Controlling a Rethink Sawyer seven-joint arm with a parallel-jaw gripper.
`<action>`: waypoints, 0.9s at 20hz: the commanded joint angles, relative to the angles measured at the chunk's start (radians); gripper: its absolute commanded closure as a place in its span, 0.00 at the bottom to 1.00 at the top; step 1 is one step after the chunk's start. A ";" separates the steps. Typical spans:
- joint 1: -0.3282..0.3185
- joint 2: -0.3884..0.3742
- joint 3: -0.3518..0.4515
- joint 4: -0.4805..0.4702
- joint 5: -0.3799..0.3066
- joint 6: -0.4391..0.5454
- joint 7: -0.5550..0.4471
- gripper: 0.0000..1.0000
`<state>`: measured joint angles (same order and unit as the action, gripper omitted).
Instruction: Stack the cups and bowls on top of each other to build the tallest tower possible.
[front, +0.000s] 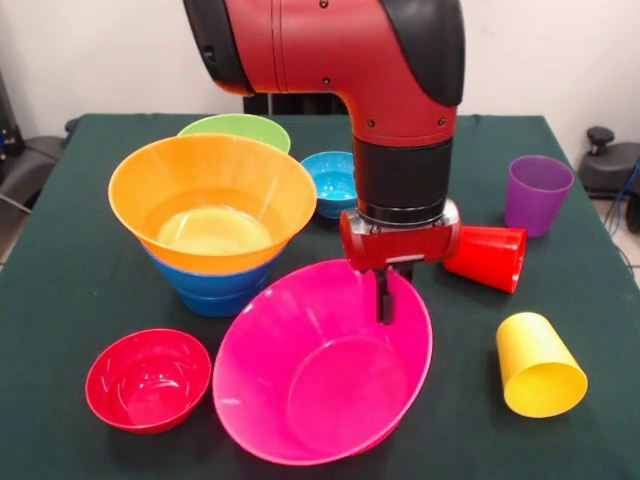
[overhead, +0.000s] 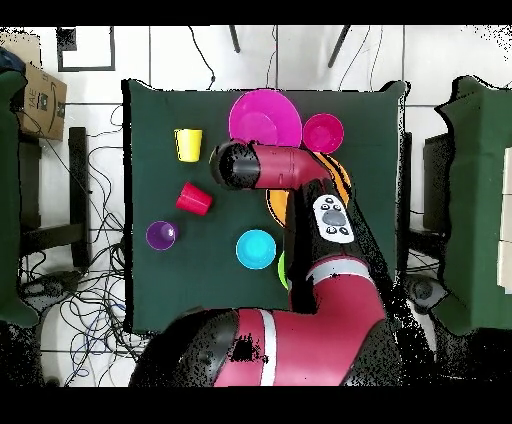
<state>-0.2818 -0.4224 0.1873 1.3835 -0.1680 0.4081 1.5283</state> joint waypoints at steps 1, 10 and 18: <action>0.061 -0.001 0.080 0.111 0.059 0.209 0.110 1.00; 0.108 -0.069 0.052 0.099 0.105 0.281 0.124 1.00; 0.150 -0.114 0.017 0.085 0.132 0.340 0.155 1.00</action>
<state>-0.1588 -0.5021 0.1870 1.4347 -0.0662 0.6285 1.5285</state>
